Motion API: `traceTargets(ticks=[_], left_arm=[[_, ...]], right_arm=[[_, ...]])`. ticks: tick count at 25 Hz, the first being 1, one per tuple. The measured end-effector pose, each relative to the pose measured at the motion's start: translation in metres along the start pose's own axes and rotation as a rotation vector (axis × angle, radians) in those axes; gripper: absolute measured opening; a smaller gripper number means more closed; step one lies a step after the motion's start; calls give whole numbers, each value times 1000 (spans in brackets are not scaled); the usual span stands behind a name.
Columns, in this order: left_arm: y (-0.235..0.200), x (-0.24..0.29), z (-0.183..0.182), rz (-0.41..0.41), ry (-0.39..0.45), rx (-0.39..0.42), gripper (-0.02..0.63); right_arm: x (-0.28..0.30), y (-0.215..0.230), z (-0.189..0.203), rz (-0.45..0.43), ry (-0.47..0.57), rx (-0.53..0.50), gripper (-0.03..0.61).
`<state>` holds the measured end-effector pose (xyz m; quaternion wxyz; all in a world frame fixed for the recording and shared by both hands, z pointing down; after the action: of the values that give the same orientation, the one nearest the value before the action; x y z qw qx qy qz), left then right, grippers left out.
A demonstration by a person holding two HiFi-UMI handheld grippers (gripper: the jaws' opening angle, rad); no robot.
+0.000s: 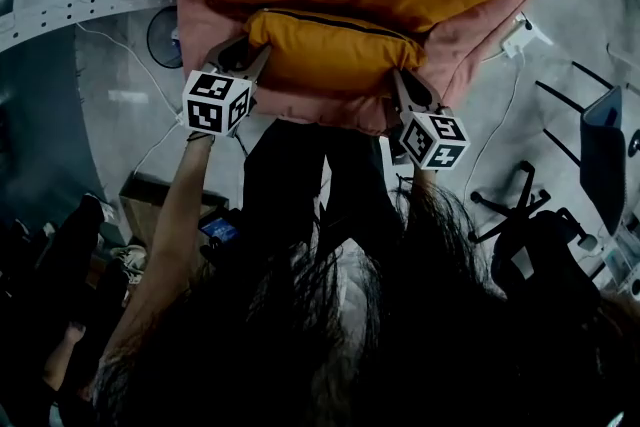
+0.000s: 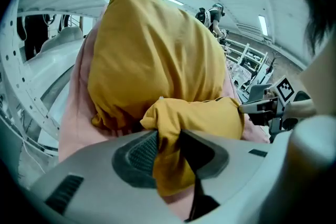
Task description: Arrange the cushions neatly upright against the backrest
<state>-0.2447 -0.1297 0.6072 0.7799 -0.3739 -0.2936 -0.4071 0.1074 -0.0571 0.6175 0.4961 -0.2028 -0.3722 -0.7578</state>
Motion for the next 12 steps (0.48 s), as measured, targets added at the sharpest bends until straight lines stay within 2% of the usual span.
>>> traceTargets(ticks=[4, 8, 12], left_arm=[[-8, 18, -11, -51, 8, 77, 150], [-14, 49, 7, -128, -49, 134, 150], [-29, 68, 6, -151, -105, 109, 150]], right_arm=[[10, 3, -15, -13, -1, -107, 48], [33, 10, -8, 1, -86, -204, 46], [56, 15, -9, -33, -139, -202, 46]])
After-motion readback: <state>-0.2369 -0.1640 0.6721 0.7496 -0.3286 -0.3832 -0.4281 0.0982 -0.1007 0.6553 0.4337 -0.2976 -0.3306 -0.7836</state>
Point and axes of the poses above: the fingertips, and each gripper's own axes: x forward along the fingers, y to its right, z out of its underside, the point moved 10 cm from there along -x, backward along the fingers, and after that the axes turned 8 degrees about -x, right-handed, at the moved point
